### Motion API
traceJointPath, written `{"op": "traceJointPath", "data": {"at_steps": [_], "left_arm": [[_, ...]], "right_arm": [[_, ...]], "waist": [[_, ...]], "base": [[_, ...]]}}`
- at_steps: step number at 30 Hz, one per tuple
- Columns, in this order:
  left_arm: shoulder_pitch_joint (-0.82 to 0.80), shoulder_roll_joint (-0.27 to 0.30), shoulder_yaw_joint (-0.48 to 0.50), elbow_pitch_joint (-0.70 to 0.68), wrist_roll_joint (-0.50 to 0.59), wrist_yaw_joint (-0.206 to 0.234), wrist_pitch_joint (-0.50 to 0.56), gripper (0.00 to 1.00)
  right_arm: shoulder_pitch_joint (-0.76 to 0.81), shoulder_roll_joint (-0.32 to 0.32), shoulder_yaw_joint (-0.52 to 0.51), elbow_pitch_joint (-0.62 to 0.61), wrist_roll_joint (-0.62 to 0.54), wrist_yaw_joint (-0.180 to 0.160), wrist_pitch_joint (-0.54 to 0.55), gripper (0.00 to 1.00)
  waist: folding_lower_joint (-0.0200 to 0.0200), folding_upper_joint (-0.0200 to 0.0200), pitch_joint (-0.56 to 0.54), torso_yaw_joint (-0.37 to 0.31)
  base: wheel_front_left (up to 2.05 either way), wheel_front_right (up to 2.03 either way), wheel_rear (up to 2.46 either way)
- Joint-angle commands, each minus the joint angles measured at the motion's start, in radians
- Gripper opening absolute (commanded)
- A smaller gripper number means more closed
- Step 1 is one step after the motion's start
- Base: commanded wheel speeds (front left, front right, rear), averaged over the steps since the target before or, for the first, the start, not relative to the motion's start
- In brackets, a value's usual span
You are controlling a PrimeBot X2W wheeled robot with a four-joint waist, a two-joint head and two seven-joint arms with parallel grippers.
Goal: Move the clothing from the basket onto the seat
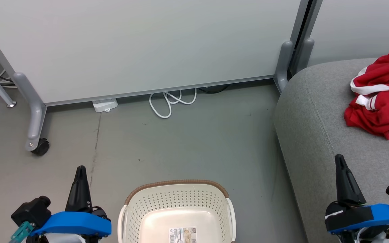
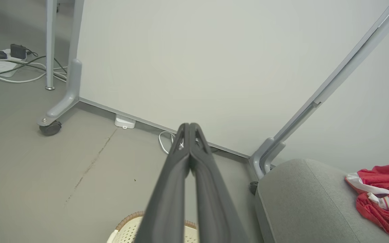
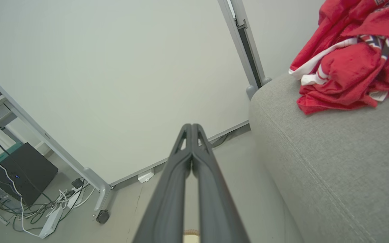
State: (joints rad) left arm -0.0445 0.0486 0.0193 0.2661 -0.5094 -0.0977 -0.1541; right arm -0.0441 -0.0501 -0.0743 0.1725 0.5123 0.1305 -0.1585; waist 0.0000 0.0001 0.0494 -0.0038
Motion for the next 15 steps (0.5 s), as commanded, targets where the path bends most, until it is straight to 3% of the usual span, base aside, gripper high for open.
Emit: {"op": "traceJointPath", "data": {"at_steps": [1,15], "left_arm": [[-0.030,0.002,0.008,-0.018,-0.040,-0.004,0.008,0.00],[-0.039,0.002,0.025,-0.020,-0.255,-0.010,0.060,0.00]], "right_arm": [[-0.026,-0.001,-0.005,-0.010,0.043,0.000,0.010,0.00],[-0.036,-0.001,-0.012,0.006,0.256,0.000,0.063,0.00]], "waist": [[0.0000,-0.0001,-0.001,0.000],[0.0000,-0.0001,-0.007,0.001]], "base": [[0.00,0.00,0.00],[0.00,0.00,0.00]]}}
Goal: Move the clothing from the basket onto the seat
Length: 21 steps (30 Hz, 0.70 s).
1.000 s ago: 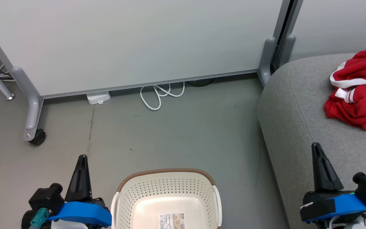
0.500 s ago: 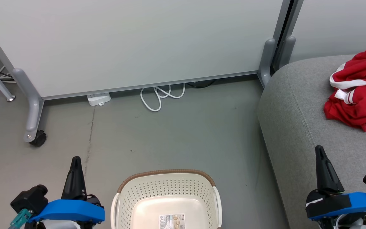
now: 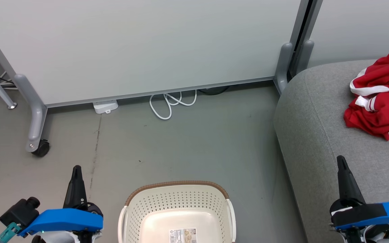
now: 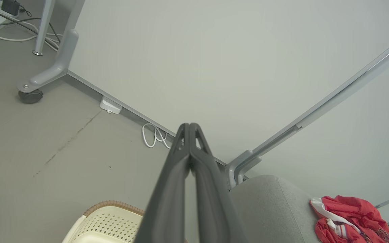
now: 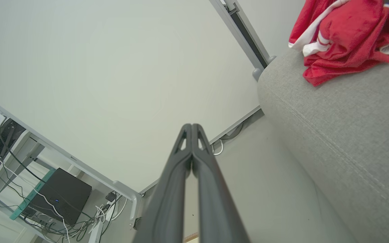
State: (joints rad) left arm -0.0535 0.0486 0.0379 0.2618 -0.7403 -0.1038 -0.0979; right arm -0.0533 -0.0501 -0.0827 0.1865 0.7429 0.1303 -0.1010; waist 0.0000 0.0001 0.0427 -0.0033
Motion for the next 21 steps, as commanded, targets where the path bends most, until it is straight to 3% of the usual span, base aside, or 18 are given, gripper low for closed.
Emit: {"op": "traceJointPath", "data": {"at_steps": [1,21], "left_arm": [[-0.030,0.002,0.008,-0.016,-0.038,-0.004,0.008,0.00],[-0.042,0.002,0.031,-0.017,-0.303,-0.013,0.073,0.00]], "right_arm": [[-0.027,-0.001,-0.004,-0.007,0.040,0.000,0.009,0.00],[-0.039,-0.001,-0.013,0.013,0.303,0.000,0.075,0.00]], "waist": [[0.0000,-0.0001,-0.001,0.000],[0.0000,-0.0001,-0.010,0.001]], "base": [[0.00,0.00,0.00],[0.00,0.00,0.00]]}}
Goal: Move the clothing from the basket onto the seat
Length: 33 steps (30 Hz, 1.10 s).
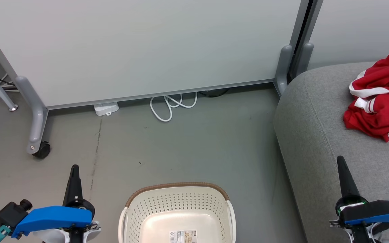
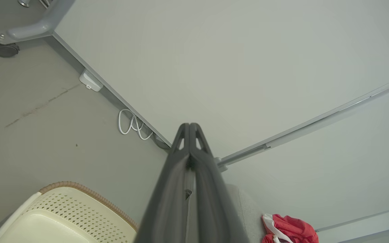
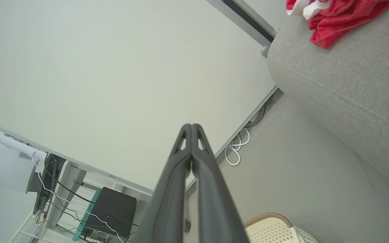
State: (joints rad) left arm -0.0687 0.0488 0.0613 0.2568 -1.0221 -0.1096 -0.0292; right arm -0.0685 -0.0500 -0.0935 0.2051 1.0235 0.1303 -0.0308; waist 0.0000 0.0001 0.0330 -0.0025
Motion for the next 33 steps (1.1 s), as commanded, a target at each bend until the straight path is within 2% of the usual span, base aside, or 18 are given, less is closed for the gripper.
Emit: {"op": "traceJointPath", "data": {"at_steps": [1,33], "left_arm": [[-0.027,0.002,0.009,-0.012,-0.033,-0.008,0.008,0.00],[-0.039,0.002,0.036,-0.013,-0.348,-0.017,0.086,0.00]], "right_arm": [[-0.025,-0.001,-0.003,-0.004,0.034,0.000,0.008,0.00],[-0.036,-0.001,-0.014,0.021,0.348,0.001,0.087,0.00]], "waist": [[0.0000,-0.0001,-0.001,0.000],[0.0000,-0.0001,-0.015,0.001]], "base": [[0.00,0.00,0.00],[0.00,0.00,0.00]]}}
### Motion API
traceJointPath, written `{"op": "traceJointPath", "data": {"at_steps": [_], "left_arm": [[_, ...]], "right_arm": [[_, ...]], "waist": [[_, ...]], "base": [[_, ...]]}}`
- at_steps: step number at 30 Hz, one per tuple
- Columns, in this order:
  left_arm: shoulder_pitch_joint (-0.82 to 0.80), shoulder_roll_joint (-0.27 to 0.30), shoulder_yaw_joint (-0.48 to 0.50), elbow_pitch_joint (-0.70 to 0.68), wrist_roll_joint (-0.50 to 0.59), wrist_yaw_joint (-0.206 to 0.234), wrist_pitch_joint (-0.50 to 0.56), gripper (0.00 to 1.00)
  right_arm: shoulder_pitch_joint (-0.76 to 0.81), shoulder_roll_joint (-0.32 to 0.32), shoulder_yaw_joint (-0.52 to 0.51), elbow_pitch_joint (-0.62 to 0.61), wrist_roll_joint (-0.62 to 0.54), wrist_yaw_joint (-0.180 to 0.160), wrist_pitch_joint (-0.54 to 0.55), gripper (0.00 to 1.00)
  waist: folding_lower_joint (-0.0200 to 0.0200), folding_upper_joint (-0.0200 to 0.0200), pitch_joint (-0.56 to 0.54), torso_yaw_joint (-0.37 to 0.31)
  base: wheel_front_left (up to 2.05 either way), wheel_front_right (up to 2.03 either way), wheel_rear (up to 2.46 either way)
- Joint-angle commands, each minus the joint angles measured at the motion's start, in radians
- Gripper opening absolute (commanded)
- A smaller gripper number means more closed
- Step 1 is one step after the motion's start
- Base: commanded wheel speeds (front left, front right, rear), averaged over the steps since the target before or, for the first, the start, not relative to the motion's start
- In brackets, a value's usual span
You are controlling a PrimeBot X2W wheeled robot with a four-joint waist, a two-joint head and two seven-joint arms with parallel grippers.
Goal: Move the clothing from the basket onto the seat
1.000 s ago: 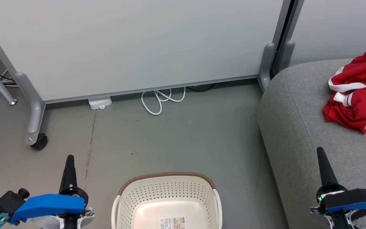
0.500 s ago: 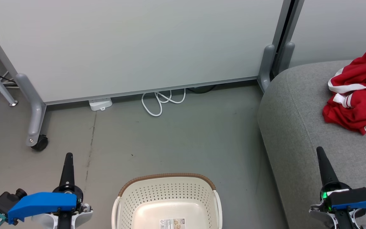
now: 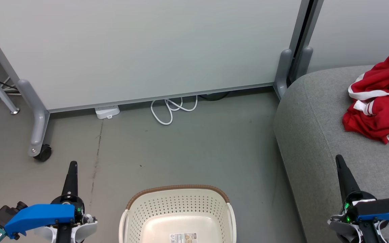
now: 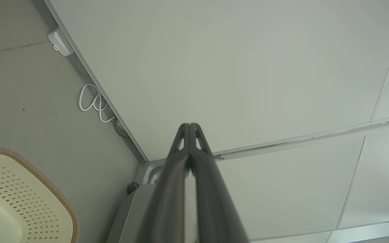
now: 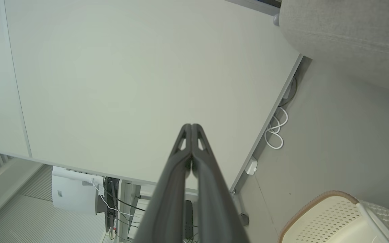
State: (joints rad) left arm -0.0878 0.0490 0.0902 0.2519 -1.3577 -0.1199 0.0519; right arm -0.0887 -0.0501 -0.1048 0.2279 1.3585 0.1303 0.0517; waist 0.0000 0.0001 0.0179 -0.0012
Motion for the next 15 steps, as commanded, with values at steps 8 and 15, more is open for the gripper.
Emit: {"op": "traceJointPath", "data": {"at_steps": [8,15], "left_arm": [[-0.022,0.002,0.012,-0.008,-0.079,-0.009,0.021,0.00],[-0.023,0.002,0.016,-0.009,-0.134,-0.010,0.035,0.00]], "right_arm": [[-0.020,0.000,-0.005,0.003,0.080,0.001,0.020,0.00],[-0.021,0.000,-0.007,0.008,0.134,0.001,0.035,0.00]], "waist": [[0.0000,-0.0001,-0.004,0.000],[0.0000,-0.0001,-0.007,0.001]], "base": [[0.00,0.00,0.00],[0.00,0.00,0.00]]}}
